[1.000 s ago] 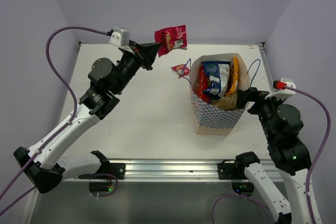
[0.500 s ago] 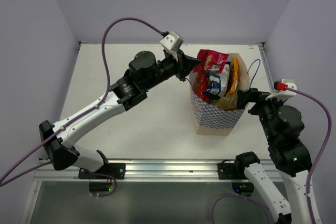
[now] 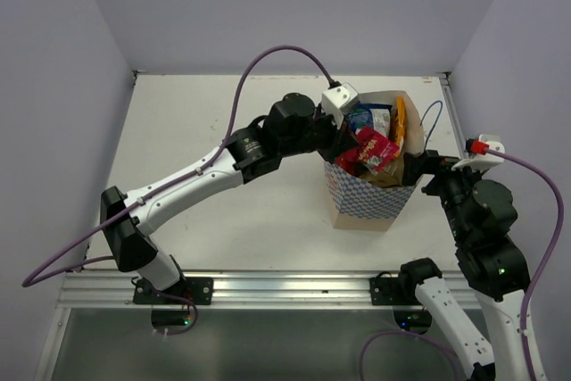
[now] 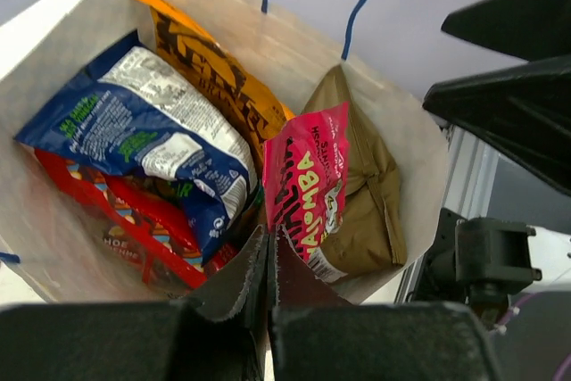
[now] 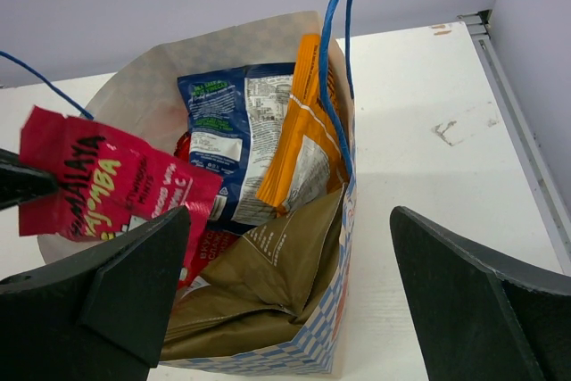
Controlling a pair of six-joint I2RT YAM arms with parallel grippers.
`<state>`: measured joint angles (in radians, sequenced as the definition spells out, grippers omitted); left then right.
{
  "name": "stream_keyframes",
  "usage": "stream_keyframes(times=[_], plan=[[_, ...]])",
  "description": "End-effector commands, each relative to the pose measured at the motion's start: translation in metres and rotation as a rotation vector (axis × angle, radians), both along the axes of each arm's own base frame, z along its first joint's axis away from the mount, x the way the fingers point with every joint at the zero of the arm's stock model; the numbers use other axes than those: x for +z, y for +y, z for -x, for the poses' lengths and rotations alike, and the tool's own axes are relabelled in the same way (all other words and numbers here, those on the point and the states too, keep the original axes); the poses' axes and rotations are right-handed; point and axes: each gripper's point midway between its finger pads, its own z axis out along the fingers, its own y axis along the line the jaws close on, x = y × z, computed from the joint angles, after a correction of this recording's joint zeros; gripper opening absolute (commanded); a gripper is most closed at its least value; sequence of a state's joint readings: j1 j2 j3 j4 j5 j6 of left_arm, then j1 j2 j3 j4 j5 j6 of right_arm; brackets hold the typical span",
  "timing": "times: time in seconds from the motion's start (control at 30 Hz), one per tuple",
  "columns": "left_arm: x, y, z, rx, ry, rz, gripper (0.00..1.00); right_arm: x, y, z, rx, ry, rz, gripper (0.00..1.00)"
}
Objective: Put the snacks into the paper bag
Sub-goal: Place the snack in the paper bag, then pick up the snack from the center of the board.
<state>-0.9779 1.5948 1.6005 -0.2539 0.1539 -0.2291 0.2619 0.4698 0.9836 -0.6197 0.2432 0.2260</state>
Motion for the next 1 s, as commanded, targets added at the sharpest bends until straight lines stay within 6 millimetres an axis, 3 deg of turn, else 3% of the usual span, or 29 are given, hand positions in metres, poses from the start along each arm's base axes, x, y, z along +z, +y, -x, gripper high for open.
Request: stream_keyframes(times=[0.0,0.1,0.13,0.3,0.33,0.43,0.63,0.8,0.87,0.97], plan=[[0.004,0.000,0.008,-0.042,-0.007,-0.035,0.03,0.012,0.001,0.000,0.007,-0.039,0.005,0.99],[0.001,0.001,0.008,-0.041,-0.003,-0.047,0.16,0.011,0.000,0.000,0.006,-0.037,0.004,0.99],[0.000,0.001,0.008,-0.042,-0.003,-0.050,0.26,0.011,0.000,0.000,0.006,-0.037,0.004,0.98],[0.006,0.003,0.005,-0.025,-0.019,-0.039,0.55,0.011,0.000,0.001,0.006,-0.039,0.004,0.99],[0.008,0.004,0.004,-0.019,-0.025,-0.035,0.66,0.011,0.000,0.001,0.004,-0.037,0.003,0.98],[0.016,0.006,0.004,-0.008,-0.044,-0.015,0.80,0.011,0.000,0.001,0.006,-0.037,0.003,0.98],[0.056,0.022,0.004,0.045,-0.117,0.084,0.95,0.010,0.000,0.000,0.005,-0.036,0.002,0.98],[0.087,0.043,-0.001,0.134,-0.198,0.162,0.99,0.009,0.000,0.000,0.004,-0.034,0.002,0.99],[0.110,0.060,-0.004,0.194,-0.251,0.217,1.00,0.009,0.000,0.000,0.004,-0.033,0.002,0.99],[0.123,0.078,-0.009,0.273,-0.303,0.256,1.00,0.008,0.000,0.000,0.004,-0.033,0.002,0.99]])
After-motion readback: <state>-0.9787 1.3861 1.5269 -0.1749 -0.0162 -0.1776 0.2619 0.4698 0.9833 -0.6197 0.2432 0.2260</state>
